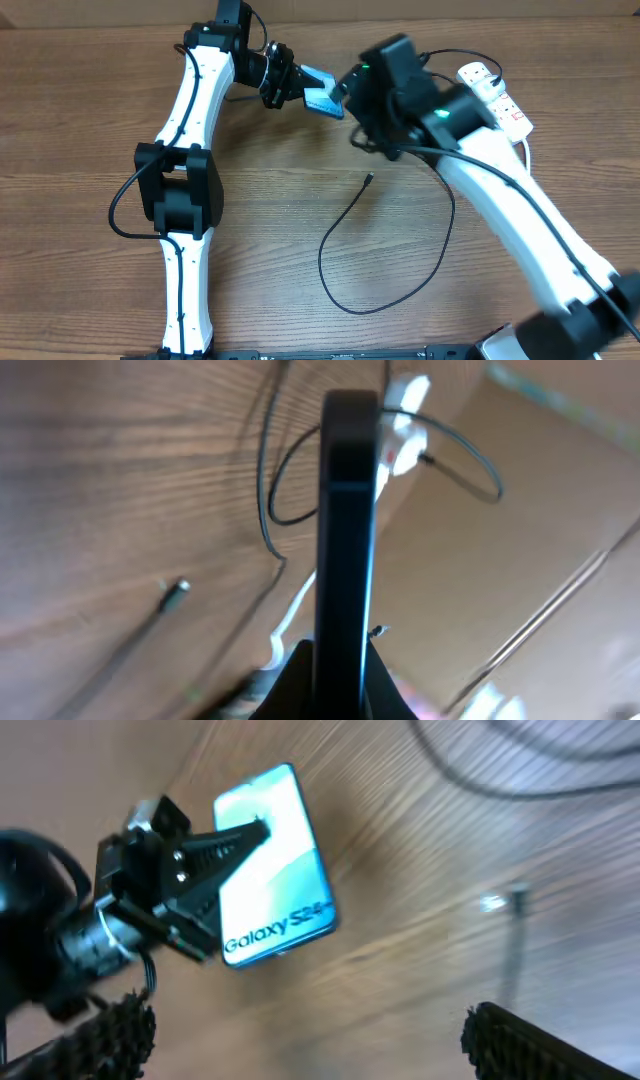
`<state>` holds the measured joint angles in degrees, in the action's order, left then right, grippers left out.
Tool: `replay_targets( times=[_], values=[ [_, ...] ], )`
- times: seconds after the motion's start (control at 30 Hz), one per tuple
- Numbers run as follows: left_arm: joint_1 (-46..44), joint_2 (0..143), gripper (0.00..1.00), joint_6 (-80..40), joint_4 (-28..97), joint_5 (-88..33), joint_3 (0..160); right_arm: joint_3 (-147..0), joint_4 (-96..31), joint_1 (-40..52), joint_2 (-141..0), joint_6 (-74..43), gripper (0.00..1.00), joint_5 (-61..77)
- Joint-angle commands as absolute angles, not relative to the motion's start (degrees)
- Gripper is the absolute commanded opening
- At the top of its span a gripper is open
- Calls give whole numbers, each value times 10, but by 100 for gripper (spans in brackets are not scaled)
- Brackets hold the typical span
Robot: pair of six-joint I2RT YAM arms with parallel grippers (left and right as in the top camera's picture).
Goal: Plug charger to phone and switch on socket
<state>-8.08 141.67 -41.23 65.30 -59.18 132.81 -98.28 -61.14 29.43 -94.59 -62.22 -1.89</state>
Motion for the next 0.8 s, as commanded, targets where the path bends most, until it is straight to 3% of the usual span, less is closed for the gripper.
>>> replay_targets(
  times=[0.0,0.2,0.53,0.77],
  values=[
    [-75,1407,4,-213,674,-659,1344,-987,-648,279,-921,-483,100,-25],
    [-75,1338,4,-130,701,-615,1345,-986,-737,269,-931,-458,100,-91],
    [-76,1134,4,-95,755,-283,1345,-986,-749,269,-956,-464,100,-94],
    [-76,1103,4,-96,800,-149,1344,-986,-747,269,-1025,-479,98,-46]
  ],
)
